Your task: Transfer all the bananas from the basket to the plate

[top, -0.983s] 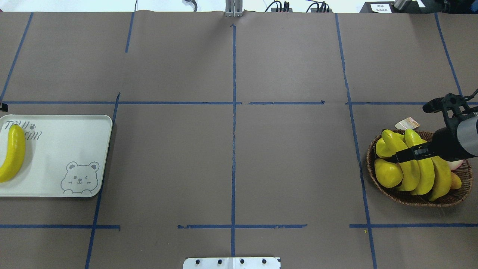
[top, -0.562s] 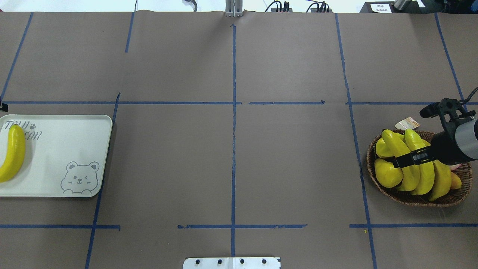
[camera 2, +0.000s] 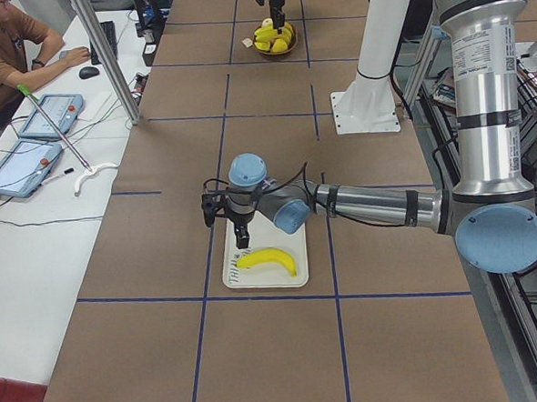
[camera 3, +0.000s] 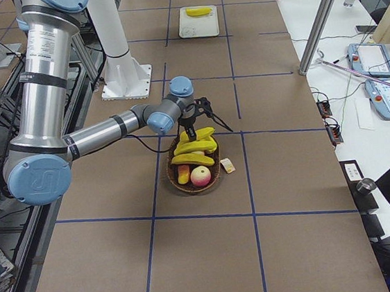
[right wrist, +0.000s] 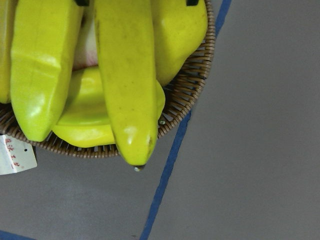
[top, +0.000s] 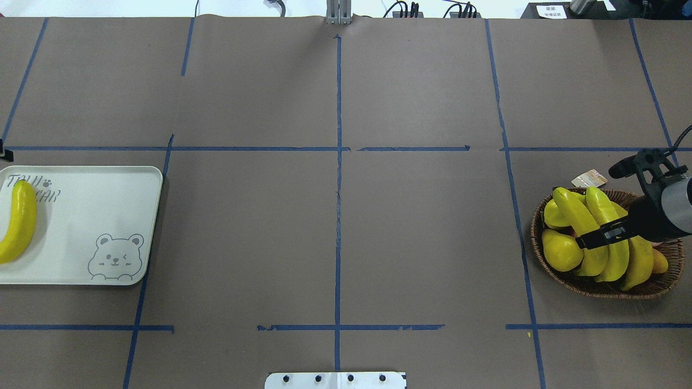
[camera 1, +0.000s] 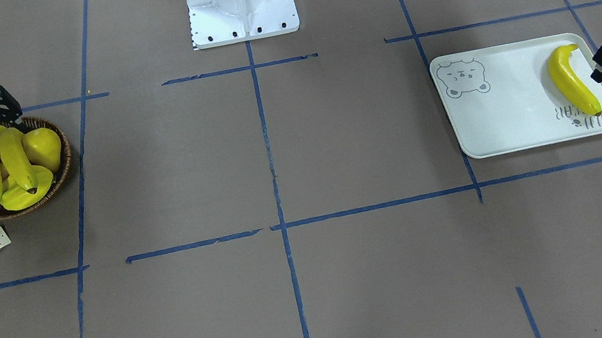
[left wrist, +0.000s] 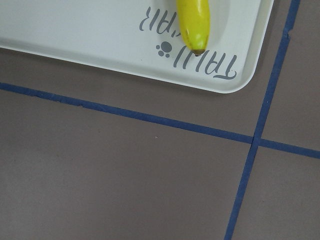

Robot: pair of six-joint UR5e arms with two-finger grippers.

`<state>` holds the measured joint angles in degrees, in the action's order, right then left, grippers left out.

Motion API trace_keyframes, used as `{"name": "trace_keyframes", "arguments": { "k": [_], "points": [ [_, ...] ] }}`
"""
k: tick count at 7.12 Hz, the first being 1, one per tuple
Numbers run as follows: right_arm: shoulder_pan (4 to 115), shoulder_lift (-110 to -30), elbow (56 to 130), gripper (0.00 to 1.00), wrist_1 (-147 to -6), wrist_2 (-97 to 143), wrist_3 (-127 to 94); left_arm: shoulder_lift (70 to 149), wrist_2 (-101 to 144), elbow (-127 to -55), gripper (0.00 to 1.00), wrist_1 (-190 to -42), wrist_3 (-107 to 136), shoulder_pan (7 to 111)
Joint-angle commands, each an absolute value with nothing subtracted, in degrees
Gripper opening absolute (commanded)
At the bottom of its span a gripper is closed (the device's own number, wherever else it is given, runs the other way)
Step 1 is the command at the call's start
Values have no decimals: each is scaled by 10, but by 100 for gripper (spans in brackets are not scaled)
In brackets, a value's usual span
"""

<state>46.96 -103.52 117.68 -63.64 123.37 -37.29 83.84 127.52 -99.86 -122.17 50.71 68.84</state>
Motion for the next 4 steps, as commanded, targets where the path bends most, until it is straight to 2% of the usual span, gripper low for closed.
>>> {"name": "trace_keyframes", "arguments": {
  "k": [1, 4],
  "points": [
    [469, -1034, 1175, 67, -636, 1234, -370, 839, 1275, -996, 99, -1222, 507, 688],
    [468, -1031, 1163, 64, -638, 1234, -370, 839, 1275, -992, 99, -1223, 507, 687]
  ]
}}
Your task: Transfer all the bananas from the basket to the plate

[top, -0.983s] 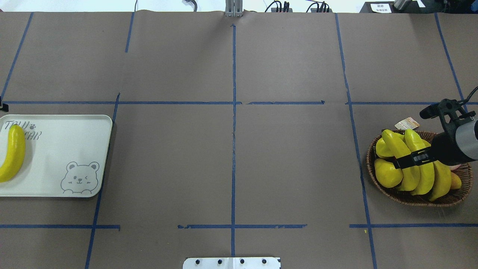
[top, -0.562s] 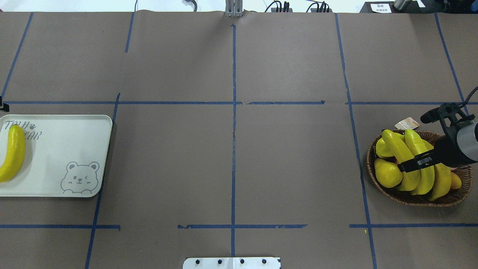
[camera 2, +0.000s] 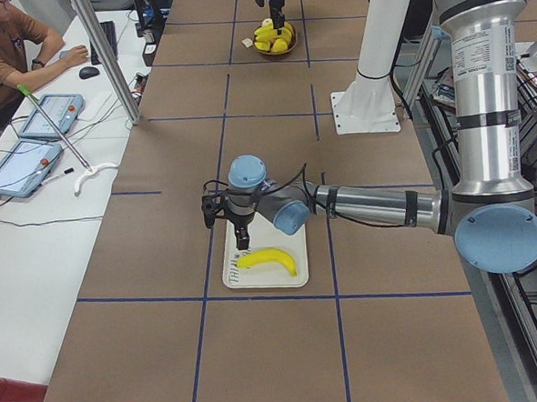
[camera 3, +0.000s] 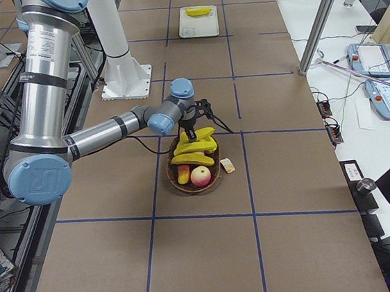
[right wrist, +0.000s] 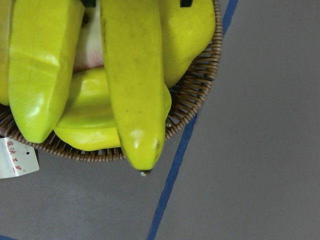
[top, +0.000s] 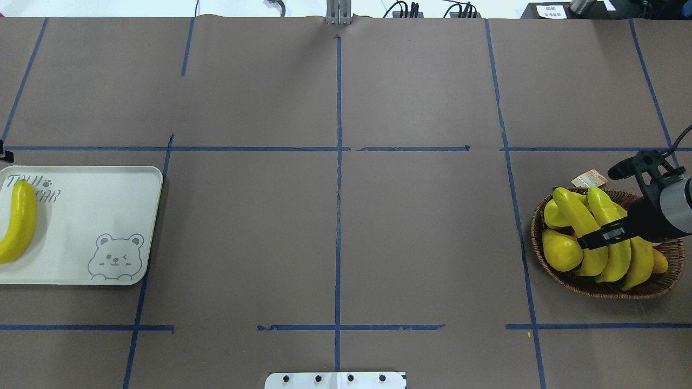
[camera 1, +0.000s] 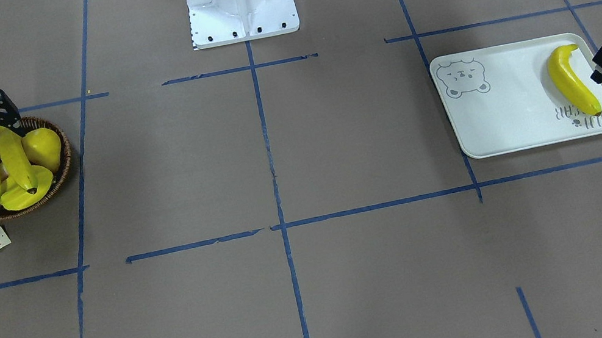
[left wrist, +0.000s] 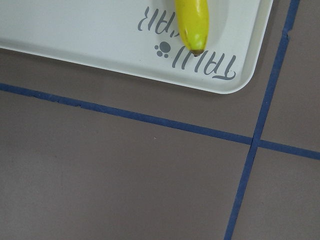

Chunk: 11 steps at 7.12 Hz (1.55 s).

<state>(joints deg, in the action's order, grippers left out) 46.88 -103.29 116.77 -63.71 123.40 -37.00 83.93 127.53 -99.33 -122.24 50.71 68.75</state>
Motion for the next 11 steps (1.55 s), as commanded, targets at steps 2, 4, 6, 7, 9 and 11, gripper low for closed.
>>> {"name": "trace_keyframes", "arguments": {
  "k": [2, 4, 6, 7, 9, 11],
  "points": [
    [468, -1028, 1155, 63, -637, 1234, -370, 840, 1275, -993, 99, -1223, 507, 687],
    [468, -1028, 1156, 50, -638, 1234, -370, 841, 1275, -991, 99, -1223, 507, 687],
    [468, -1028, 1157, 11, -637, 1234, -370, 845, 1275, -988, 99, -1222, 507, 687],
    [468, -1028, 1164, 1, -637, 1235, -369, 847, 1275, -986, 99, -1222, 507, 687],
    [517, -1028, 1187, 0, -644, 1334, -370, 853, 1275, -986, 99, -1221, 507, 687],
    [574, -1031, 1214, 0, -646, 1426, -373, 853, 1276, -987, 99, -1221, 507, 687]
  ]
}}
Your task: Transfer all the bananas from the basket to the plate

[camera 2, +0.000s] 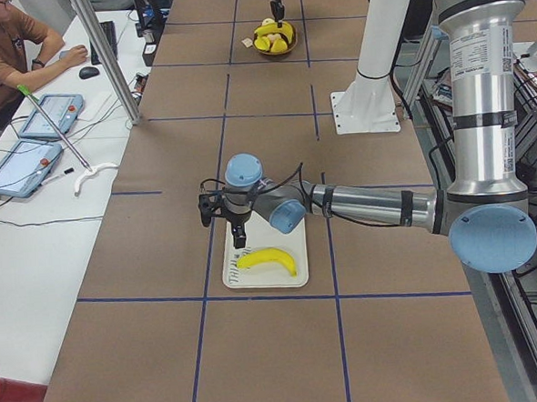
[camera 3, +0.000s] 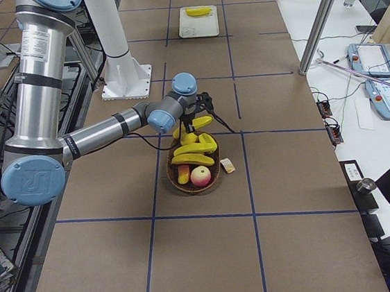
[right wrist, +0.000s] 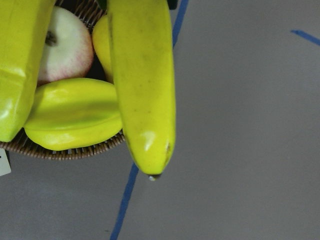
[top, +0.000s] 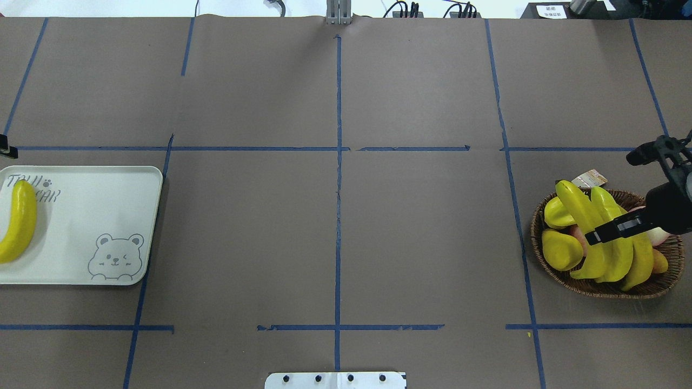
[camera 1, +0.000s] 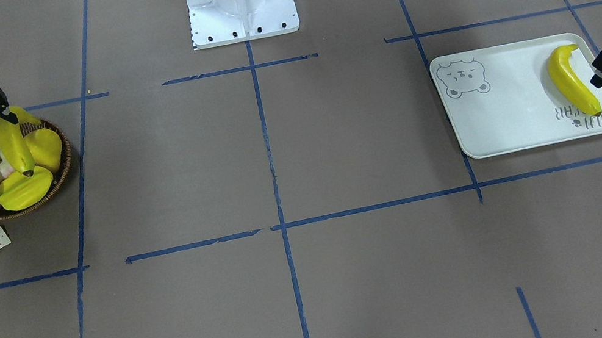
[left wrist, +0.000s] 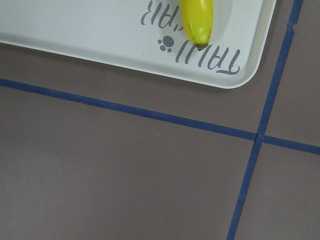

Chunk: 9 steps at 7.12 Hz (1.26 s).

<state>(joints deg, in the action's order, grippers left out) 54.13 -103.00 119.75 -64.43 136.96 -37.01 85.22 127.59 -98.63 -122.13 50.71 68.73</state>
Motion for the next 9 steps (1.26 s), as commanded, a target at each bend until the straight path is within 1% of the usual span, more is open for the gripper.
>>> {"name": "trace_keyframes", "arguments": {
  "k": [1, 2, 4, 6, 8, 9],
  "points": [
    [574, -1001, 1212, 0, -646, 1442, -378, 856, 1276, -990, 99, -1221, 508, 687],
    [560, -950, 1194, 0, -653, 1435, -404, 884, 1277, -989, 99, -1222, 541, 677],
    [503, -804, 1129, 0, -654, 1388, -533, 953, 1278, -993, 99, -1229, 647, 618],
    [403, -703, 1117, 0, -652, 1265, -661, 1030, 1282, -1006, 99, -1258, 780, 595],
    [334, -630, 1117, 0, -649, 1182, -770, 1054, 1305, -1005, 99, -1407, 949, 564],
    [306, -608, 1119, 0, -649, 1144, -780, 1084, 1305, -1011, 99, -1421, 1022, 540]
  ]
}}
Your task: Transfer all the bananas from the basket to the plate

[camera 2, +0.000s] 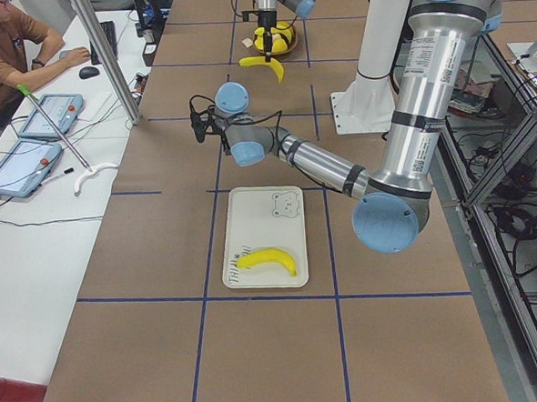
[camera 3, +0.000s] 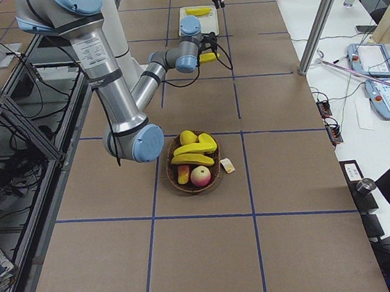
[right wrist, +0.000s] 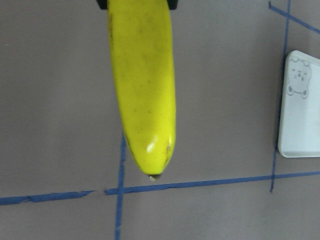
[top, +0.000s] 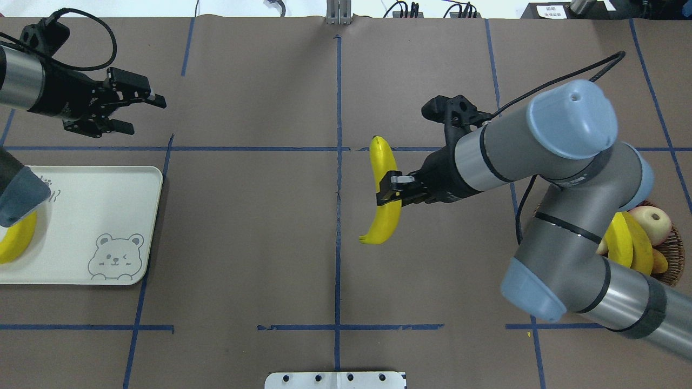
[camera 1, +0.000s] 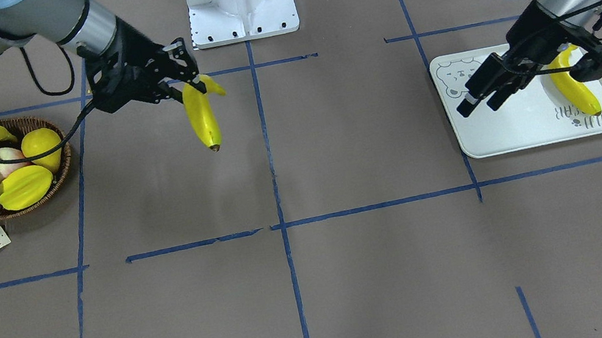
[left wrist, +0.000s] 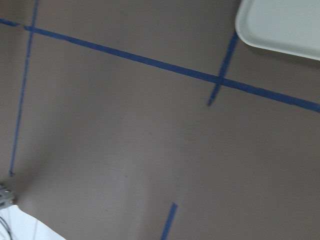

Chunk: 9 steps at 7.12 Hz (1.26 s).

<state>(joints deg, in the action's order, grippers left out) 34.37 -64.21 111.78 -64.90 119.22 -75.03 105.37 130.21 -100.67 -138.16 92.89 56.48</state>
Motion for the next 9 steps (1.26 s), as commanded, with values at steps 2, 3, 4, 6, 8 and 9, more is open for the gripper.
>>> {"name": "trace_keyframes", "arguments": {
  "k": [2, 3, 4, 6, 8, 9],
  "points": [
    [290, -586, 1121, 2, -644, 1129, -781, 1153, 1299, -1008, 99, -1419, 1077, 481],
    [284, -584, 1121, 2, -644, 1129, -781, 1167, 1299, -1006, 99, -1419, 1078, 477],
    [283, -584, 1122, 2, -644, 1130, -780, 1184, 1296, -997, 99, -1418, 1078, 469],
    [273, -583, 1121, 2, -644, 1129, -780, 1200, 1245, -1001, 99, -1415, 1080, 419],
    [270, -578, 1121, 1, -644, 1129, -779, 1210, 1223, -1002, 99, -1415, 1080, 391],
    [270, -574, 1120, 1, -645, 1129, -780, 1211, 1223, -999, 99, -1415, 1080, 385]
  ]
}}
